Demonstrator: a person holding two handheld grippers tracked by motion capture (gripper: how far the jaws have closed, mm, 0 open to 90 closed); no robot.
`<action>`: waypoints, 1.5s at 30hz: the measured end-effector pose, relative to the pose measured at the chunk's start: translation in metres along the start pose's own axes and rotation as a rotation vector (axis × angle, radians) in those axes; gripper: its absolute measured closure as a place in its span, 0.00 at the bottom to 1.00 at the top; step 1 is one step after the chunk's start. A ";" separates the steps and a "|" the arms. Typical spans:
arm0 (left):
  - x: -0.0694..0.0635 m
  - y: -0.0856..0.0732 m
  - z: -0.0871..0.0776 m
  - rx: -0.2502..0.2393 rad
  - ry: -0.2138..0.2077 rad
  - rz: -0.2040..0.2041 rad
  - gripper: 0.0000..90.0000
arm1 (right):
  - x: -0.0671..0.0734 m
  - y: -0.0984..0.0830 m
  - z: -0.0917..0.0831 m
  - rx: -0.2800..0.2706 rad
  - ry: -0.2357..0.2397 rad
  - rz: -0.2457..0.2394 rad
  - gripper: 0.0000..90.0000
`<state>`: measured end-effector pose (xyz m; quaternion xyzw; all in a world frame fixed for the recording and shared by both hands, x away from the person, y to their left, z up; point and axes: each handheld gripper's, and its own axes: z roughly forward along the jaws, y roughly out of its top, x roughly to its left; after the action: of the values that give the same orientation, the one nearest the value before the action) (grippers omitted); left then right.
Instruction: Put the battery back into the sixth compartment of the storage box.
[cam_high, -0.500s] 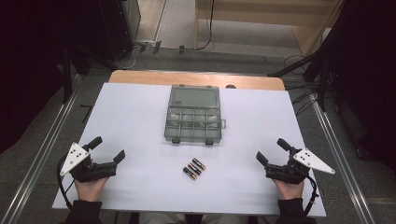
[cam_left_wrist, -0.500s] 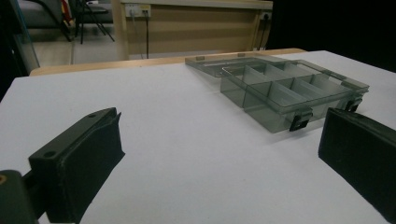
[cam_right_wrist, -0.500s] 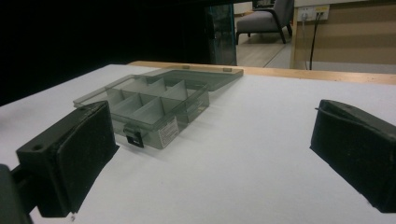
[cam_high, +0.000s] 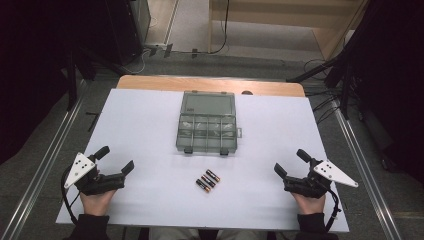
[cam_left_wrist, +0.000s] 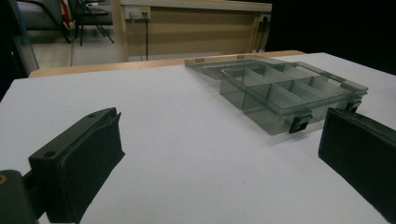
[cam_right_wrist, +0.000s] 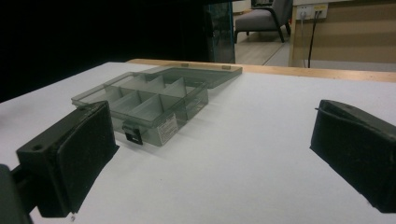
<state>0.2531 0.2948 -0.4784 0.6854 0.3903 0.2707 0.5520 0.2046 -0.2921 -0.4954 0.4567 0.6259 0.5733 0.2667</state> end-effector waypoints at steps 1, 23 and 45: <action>0.000 0.000 0.000 -0.001 0.000 -0.001 0.00 | 0.000 0.000 0.000 0.002 0.000 -0.002 0.00; -0.001 -0.001 0.000 0.005 0.003 0.002 0.00 | 0.018 0.001 0.015 0.091 0.093 -0.019 0.02; -0.002 -0.002 0.001 0.021 0.008 0.013 0.00 | 0.060 0.018 0.055 0.329 0.132 -0.155 0.03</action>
<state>0.2524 0.2928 -0.4801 0.6925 0.3908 0.2731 0.5414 0.2305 -0.2144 -0.4777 0.4060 0.7604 0.4699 0.1900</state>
